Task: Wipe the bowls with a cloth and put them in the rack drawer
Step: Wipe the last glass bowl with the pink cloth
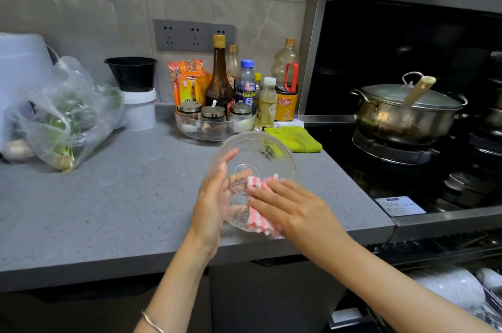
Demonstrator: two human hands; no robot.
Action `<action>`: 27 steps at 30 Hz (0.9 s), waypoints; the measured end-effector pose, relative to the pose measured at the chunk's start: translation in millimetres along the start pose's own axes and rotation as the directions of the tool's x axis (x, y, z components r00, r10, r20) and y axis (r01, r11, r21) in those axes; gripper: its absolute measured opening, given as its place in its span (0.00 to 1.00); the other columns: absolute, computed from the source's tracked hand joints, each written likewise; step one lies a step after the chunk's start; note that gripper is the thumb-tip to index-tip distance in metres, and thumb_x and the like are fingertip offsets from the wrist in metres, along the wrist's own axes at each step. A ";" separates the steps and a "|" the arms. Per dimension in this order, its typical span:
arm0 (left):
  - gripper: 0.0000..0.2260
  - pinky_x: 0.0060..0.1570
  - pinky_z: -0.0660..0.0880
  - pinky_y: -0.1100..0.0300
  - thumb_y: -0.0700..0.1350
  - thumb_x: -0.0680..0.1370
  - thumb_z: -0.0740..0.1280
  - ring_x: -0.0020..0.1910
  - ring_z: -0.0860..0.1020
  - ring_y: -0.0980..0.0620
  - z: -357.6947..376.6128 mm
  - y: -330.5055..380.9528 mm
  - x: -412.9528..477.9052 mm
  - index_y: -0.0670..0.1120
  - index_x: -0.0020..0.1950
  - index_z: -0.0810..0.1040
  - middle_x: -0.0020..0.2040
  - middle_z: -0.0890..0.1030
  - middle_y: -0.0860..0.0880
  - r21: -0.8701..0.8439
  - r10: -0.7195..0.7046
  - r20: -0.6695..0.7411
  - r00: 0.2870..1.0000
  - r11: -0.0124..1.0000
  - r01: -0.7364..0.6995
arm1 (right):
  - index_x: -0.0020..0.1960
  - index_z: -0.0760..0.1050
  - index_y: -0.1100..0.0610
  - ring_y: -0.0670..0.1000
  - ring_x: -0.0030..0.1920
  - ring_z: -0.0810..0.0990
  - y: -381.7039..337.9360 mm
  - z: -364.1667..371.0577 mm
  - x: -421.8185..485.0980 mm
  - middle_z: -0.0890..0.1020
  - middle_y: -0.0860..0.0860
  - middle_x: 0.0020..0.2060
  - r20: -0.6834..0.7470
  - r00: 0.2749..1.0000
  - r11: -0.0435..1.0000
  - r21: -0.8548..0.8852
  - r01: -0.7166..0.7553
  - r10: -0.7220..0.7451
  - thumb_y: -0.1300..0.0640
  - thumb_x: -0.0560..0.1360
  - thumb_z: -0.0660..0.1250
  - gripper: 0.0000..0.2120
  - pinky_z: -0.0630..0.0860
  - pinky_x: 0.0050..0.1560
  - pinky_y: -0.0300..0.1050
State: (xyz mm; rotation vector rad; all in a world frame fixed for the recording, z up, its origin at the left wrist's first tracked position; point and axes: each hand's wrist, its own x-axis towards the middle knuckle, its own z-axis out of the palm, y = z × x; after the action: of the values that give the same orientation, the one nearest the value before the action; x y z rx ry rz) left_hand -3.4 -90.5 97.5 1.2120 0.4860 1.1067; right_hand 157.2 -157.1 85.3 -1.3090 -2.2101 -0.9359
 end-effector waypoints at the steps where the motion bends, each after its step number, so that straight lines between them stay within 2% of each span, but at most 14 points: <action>1: 0.19 0.51 0.76 0.48 0.58 0.76 0.59 0.58 0.80 0.47 -1.5 2.0 1.8 0.58 0.66 0.73 0.57 0.82 0.43 0.024 0.005 0.017 1.000 1.000 -0.005 | 0.59 0.81 0.56 0.53 0.61 0.80 5.5 0.4 0.6 0.80 0.51 0.61 0.002 1.000 1.000 -0.023 0.004 -0.004 0.59 0.70 0.67 0.18 0.66 0.67 0.46; 3: 0.21 0.54 0.77 0.49 0.56 0.74 0.66 0.59 0.80 0.49 2.2 1.1 2.0 0.58 0.67 0.72 0.59 0.81 0.46 0.012 0.014 0.018 1.000 1.000 -0.014 | 0.57 0.82 0.57 0.53 0.59 0.80 4.9 3.1 6.3 0.81 0.51 0.59 -0.029 0.999 0.999 -0.026 -0.030 0.029 0.60 0.68 0.68 0.18 0.66 0.66 0.45; 6: 0.24 0.53 0.78 0.57 0.50 0.73 0.68 0.59 0.80 0.52 17.2 -11.9 -1.9 0.56 0.69 0.70 0.60 0.81 0.51 0.007 0.077 -0.072 0.994 0.997 -0.077 | 0.54 0.83 0.58 0.53 0.56 0.82 -15.6 10.9 19.0 0.84 0.52 0.55 -0.090 0.987 0.989 0.066 -0.129 0.134 0.63 0.62 0.73 0.20 0.76 0.56 0.43; 7: 0.23 0.52 0.78 0.58 0.51 0.74 0.66 0.59 0.80 0.50 19.7 -14.0 -2.0 0.55 0.69 0.70 0.62 0.80 0.49 -0.014 0.074 -0.089 0.993 0.997 -0.076 | 0.56 0.82 0.60 0.54 0.56 0.82 -21.3 12.4 21.2 0.83 0.53 0.55 -0.075 0.985 0.984 0.105 -0.145 0.153 0.65 0.61 0.75 0.23 0.79 0.54 0.44; 9: 0.19 0.52 0.78 0.52 0.56 0.77 0.59 0.59 0.79 0.45 15.7 -9.7 1.2 0.54 0.67 0.72 0.60 0.79 0.43 -0.044 0.022 -0.069 0.997 0.999 -0.025 | 0.58 0.80 0.61 0.55 0.58 0.81 -19.7 11.8 17.7 0.82 0.55 0.58 -0.028 0.995 0.988 0.126 -0.095 0.099 0.66 0.61 0.77 0.25 0.79 0.54 0.46; 11: 0.20 0.49 0.77 0.48 0.56 0.77 0.55 0.54 0.79 0.41 1.7 -1.3 8.0 0.52 0.66 0.72 0.53 0.80 0.39 -0.031 -0.010 -0.012 1.000 0.999 0.009 | 0.58 0.81 0.60 0.54 0.59 0.80 -6.6 6.6 10.1 0.81 0.54 0.59 0.005 1.000 0.998 0.053 -0.016 0.015 0.63 0.67 0.72 0.19 0.73 0.61 0.45; 13: 0.21 0.47 0.80 0.49 0.55 0.76 0.55 0.56 0.79 0.42 -7.8 5.8 11.1 0.52 0.67 0.71 0.54 0.81 0.39 0.018 -0.017 0.017 1.000 1.000 0.017 | 0.58 0.81 0.58 0.54 0.60 0.80 6.2 -0.4 7.4 0.81 0.52 0.60 0.034 0.999 0.998 -0.054 0.017 -0.015 0.60 0.72 0.61 0.18 0.66 0.65 0.47; 14: 0.21 0.48 0.81 0.50 0.55 0.75 0.58 0.58 0.79 0.44 -6.6 6.8 9.8 0.53 0.67 0.71 0.56 0.81 0.39 0.019 -0.015 0.032 0.999 1.000 0.014 | 0.57 0.82 0.58 0.54 0.60 0.80 9.5 -1.3 7.1 0.81 0.52 0.60 0.028 1.000 0.995 -0.095 0.015 -0.012 0.60 0.72 0.60 0.18 0.66 0.66 0.48; 15: 0.21 0.49 0.80 0.49 0.55 0.75 0.61 0.59 0.79 0.46 -3.9 4.2 7.6 0.55 0.67 0.71 0.58 0.81 0.41 0.017 -0.008 0.023 1.000 1.000 0.007 | 0.56 0.82 0.58 0.53 0.58 0.81 9.0 -2.2 9.0 0.82 0.53 0.58 0.009 1.000 0.994 -0.112 0.001 0.000 0.60 0.71 0.61 0.17 0.66 0.65 0.47; 17: 0.22 0.49 0.79 0.52 0.55 0.74 0.68 0.58 0.80 0.49 8.1 -5.3 0.9 0.59 0.68 0.70 0.58 0.82 0.47 0.039 0.023 -0.022 0.999 0.999 -0.022 | 0.54 0.83 0.59 0.53 0.57 0.82 -1.2 1.1 13.4 0.83 0.53 0.56 -0.059 0.997 0.997 -0.052 -0.054 0.051 0.63 0.66 0.73 0.16 0.71 0.60 0.43; 19: 0.19 0.41 0.79 0.61 0.51 0.76 0.66 0.53 0.82 0.54 20.0 -14.2 -4.5 0.59 0.67 0.70 0.56 0.83 0.50 0.015 0.045 -0.068 0.997 0.999 -0.044 | 0.54 0.82 0.61 0.53 0.57 0.82 -16.8 3.8 18.6 0.83 0.55 0.56 -0.051 0.988 0.987 0.079 -0.138 0.142 0.66 0.58 0.80 0.25 0.78 0.52 0.43; 21: 0.17 0.43 0.80 0.61 0.53 0.77 0.59 0.53 0.82 0.52 23.4 -11.8 -6.0 0.56 0.67 0.72 0.56 0.83 0.47 -0.044 0.021 -0.079 0.997 0.999 -0.024 | 0.57 0.81 0.61 0.53 0.59 0.81 -24.1 2.9 19.5 0.82 0.54 0.57 0.007 0.989 0.980 0.134 -0.147 0.147 0.66 0.56 0.82 0.29 0.81 0.48 0.43; 24: 0.23 0.49 0.79 0.49 0.58 0.75 0.54 0.55 0.80 0.41 7.7 2.8 3.1 0.52 0.67 0.72 0.55 0.81 0.36 -0.020 -0.044 -0.013 0.999 0.999 0.044 | 0.57 0.82 0.58 0.52 0.60 0.80 -7.2 -0.6 9.9 0.81 0.52 0.59 0.072 0.997 0.997 0.065 -0.036 0.032 0.63 0.58 0.81 0.28 0.77 0.56 0.44; 27: 0.24 0.49 0.79 0.47 0.58 0.74 0.55 0.58 0.80 0.42 -2.7 9.9 8.9 0.52 0.68 0.71 0.56 0.81 0.38 0.041 -0.044 0.019 0.999 0.998 0.044 | 0.55 0.83 0.58 0.53 0.59 0.81 7.3 -2.0 6.9 0.82 0.52 0.58 0.009 1.000 0.998 -0.056 0.000 0.000 0.60 0.70 0.66 0.16 0.68 0.64 0.46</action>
State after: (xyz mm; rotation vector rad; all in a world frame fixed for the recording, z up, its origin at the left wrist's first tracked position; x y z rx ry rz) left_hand -5.8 -82.0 107.8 1.2406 0.5199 1.0510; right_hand 160.4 -151.9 93.6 -1.3407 -2.2055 -1.0010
